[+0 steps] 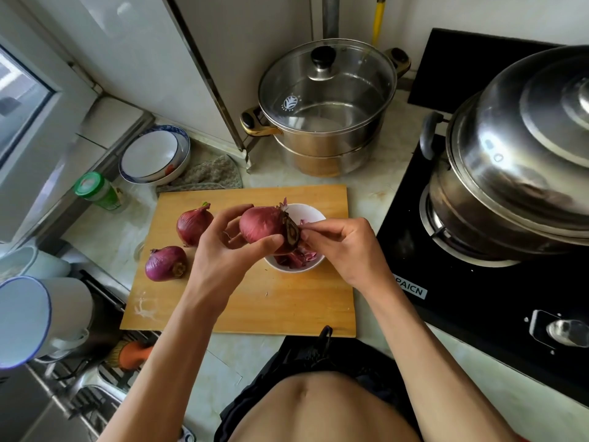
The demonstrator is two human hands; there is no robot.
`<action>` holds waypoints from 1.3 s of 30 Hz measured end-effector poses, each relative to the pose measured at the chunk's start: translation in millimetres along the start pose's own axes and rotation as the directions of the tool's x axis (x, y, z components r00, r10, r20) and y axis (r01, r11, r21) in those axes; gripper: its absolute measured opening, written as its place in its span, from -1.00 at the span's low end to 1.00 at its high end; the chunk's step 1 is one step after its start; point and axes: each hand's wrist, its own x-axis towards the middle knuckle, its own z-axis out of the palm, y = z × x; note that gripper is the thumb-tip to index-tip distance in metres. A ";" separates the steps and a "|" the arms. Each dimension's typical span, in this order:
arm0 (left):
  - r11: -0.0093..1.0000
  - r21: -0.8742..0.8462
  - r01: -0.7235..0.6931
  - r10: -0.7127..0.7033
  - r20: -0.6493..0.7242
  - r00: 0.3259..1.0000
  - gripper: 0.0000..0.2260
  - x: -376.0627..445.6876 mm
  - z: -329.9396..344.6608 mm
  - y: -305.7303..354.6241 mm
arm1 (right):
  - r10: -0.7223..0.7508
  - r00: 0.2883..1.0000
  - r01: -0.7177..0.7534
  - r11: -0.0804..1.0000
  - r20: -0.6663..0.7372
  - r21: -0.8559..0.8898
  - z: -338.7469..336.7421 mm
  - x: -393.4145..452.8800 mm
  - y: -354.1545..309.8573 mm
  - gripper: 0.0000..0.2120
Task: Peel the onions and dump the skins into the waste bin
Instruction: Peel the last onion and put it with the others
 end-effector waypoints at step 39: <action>0.926 -0.370 0.078 -0.112 -0.071 0.991 -0.28 -4.4 8.7 -23.6 | 0.050 0.994 -0.045 0.998 -0.094 0.048 16.6 -2.8 -1.2 -0.88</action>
